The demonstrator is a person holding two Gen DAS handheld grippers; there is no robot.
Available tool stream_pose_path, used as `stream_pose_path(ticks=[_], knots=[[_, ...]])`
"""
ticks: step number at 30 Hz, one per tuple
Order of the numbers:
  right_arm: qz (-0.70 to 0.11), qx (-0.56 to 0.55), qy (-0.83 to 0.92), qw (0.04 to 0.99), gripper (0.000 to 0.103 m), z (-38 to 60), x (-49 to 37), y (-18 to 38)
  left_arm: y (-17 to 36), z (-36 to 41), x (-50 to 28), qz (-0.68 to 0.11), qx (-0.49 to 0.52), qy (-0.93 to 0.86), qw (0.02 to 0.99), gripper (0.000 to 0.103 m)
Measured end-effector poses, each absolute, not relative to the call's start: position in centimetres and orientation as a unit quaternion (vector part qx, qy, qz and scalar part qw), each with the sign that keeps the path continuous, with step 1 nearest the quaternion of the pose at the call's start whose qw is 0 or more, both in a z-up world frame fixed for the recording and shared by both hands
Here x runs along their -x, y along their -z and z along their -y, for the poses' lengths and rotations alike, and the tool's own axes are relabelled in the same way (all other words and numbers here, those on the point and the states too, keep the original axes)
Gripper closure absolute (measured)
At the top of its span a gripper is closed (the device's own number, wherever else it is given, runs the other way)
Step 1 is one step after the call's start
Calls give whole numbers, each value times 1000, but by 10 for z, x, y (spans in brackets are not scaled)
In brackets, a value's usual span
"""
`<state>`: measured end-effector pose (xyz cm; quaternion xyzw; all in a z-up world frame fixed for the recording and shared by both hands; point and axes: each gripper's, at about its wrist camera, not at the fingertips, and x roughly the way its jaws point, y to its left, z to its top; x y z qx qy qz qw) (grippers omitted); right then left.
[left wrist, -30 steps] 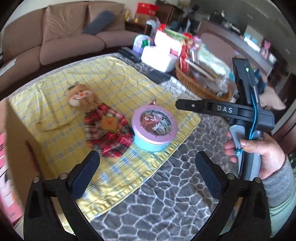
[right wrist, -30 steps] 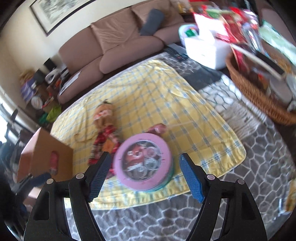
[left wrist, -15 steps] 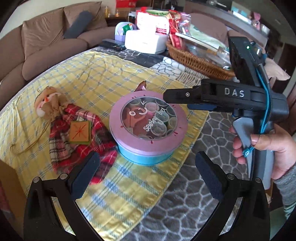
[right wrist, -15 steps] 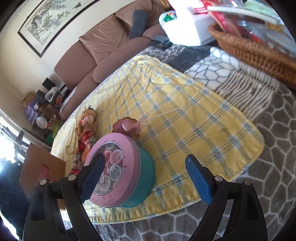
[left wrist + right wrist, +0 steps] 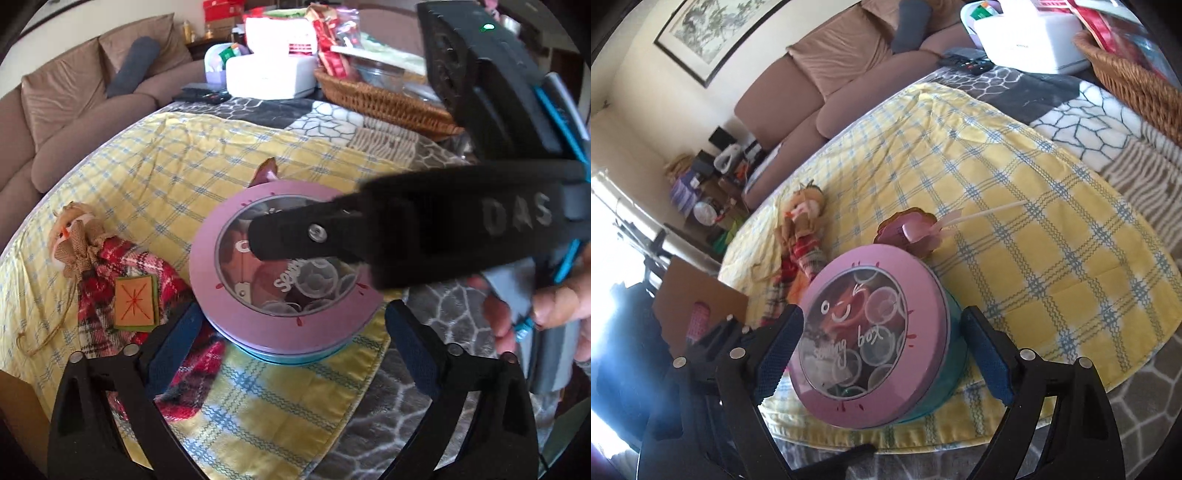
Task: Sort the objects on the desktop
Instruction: 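Close the right tool on the tin's rim and lift it, then carry the tin with the right tool and lower it into the cardboard box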
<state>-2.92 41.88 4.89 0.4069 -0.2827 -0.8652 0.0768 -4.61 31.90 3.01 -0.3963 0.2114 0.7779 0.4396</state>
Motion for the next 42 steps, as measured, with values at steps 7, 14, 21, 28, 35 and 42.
stream_pose_path(ticks=[7, 14, 21, 28, 35, 42], knots=[[339, -379, 855, 101, 13, -426, 17, -58, -33, -311, 48, -193, 404, -777, 442, 8], [338, -386, 850, 117, 13, -413, 11, -66, -56, -292, 43, -151, 392, -792, 444, 8], [336, -375, 853, 134, 13, -395, 3, -85, -88, -271, 40, -119, 382, -804, 440, 8], [327, -342, 868, 151, 13, -371, -9, -135, -143, -244, 30, -121, 350, -819, 438, 8], [284, -326, 884, 177, 13, -327, -12, -206, -215, -201, 22, -84, 313, -840, 434, 10], [269, -314, 878, 240, 13, -255, -5, -259, -279, -125, 4, -88, 264, -866, 415, 10]])
